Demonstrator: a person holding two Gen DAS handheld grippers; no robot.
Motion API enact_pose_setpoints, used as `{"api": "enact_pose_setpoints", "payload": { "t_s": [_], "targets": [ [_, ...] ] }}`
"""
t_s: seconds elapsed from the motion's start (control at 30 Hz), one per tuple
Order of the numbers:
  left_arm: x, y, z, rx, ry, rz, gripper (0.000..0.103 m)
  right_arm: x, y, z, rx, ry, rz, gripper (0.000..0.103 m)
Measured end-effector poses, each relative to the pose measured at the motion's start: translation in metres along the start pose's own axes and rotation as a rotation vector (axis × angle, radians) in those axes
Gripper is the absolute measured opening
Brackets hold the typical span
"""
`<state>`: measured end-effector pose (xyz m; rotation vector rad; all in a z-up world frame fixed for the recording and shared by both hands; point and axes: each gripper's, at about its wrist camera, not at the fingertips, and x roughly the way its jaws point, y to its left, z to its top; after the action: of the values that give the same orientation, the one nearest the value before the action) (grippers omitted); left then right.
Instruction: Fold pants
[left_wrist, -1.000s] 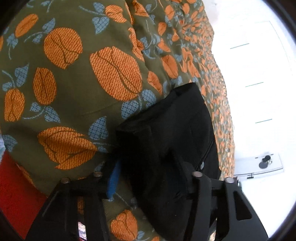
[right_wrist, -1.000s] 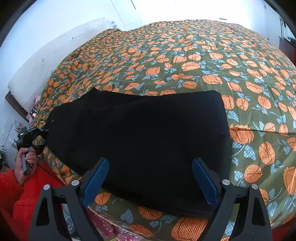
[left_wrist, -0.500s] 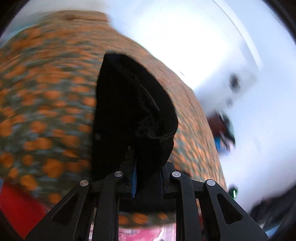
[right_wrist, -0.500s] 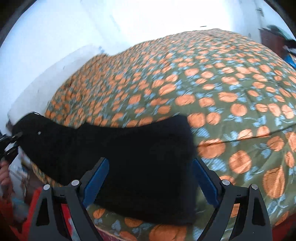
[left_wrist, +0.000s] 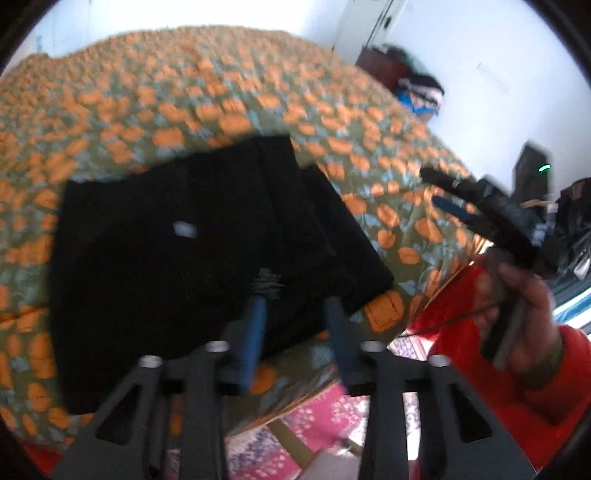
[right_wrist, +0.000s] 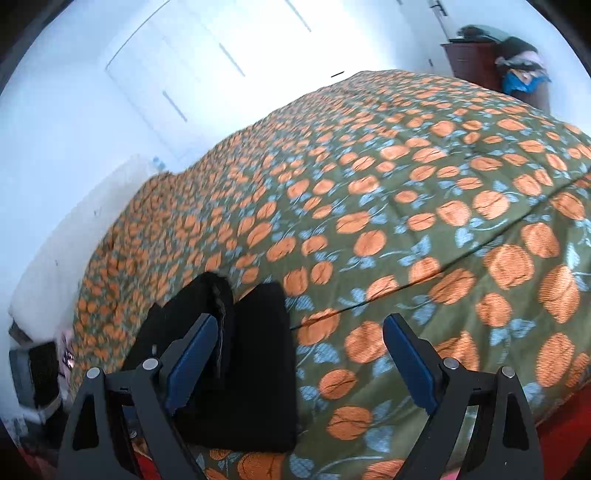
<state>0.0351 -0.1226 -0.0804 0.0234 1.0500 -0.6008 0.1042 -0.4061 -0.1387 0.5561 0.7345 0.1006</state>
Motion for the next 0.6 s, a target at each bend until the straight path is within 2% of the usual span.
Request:
{"api": "enact_pose_setpoints", "payload": {
  "t_s": [0.03, 0.07, 0.1, 0.2, 0.27, 0.33, 0.37, 0.5, 0.6],
  "targets": [
    [-0.023, 0.022, 0.003, -0.029, -0.063, 0.015, 0.062, 0.001, -0.003, 0.001, 0.013, 0.002, 0.004, 0.09],
    [-0.036, 0.038, 0.003, -0.055, -0.105, 0.031, 0.069, 0.003, -0.004, 0.002, 0.027, 0.011, 0.023, 0.091],
    [-0.052, 0.06, 0.002, -0.094, -0.153, 0.065, 0.069, 0.007, -0.003, 0.003, 0.034, 0.027, 0.054, 0.091],
    [-0.066, 0.11, 0.004, -0.218, -0.208, 0.147, 0.068, 0.018, 0.011, 0.001, 0.042, 0.092, 0.185, 0.091],
    [-0.064, 0.141, -0.004, -0.307, -0.22, 0.203, 0.064, 0.035, 0.03, -0.001, 0.05, 0.206, 0.347, 0.09],
    [-0.055, 0.156, -0.014, -0.333, -0.206, 0.246, 0.056, 0.055, 0.041, -0.005, 0.079, 0.347, 0.478, 0.089],
    [-0.049, 0.16, -0.02, -0.344, -0.193, 0.259, 0.054, 0.062, 0.044, -0.007, 0.092, 0.399, 0.507, 0.082],
    [-0.033, 0.171, -0.04, -0.378, -0.16, 0.274, 0.054, 0.087, 0.045, -0.022, 0.104, 0.587, 0.489, 0.065],
    [-0.031, 0.177, -0.049, -0.403, -0.153, 0.274, 0.054, 0.095, 0.046, -0.028, 0.07, 0.655, 0.463, 0.054]
  ]
}}
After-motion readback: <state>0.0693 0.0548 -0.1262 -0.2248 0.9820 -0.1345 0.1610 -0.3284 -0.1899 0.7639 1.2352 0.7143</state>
